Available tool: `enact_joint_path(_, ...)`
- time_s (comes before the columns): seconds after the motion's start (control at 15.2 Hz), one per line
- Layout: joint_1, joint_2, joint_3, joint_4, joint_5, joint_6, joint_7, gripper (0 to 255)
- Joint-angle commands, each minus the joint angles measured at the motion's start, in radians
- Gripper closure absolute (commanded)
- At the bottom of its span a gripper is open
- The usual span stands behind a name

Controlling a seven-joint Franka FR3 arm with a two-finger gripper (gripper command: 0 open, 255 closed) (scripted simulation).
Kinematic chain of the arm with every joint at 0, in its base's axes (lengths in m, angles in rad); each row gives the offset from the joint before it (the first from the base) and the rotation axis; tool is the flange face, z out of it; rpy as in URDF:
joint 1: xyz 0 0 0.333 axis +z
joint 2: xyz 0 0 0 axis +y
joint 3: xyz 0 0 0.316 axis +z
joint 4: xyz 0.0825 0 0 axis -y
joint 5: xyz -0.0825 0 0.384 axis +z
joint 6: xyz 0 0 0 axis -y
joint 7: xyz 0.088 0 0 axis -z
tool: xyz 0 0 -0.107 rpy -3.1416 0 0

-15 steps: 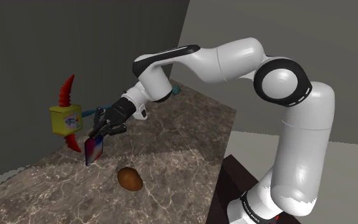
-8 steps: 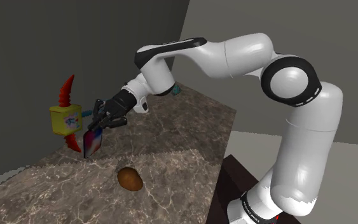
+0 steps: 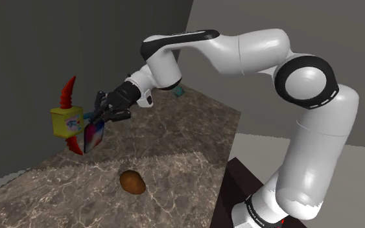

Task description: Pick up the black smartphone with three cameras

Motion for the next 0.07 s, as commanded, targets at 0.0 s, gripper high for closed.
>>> enact_joint_path(0.0, 0.000, -0.004, 0.000, 0.002, 0.000, -0.003, 0.006, 255)
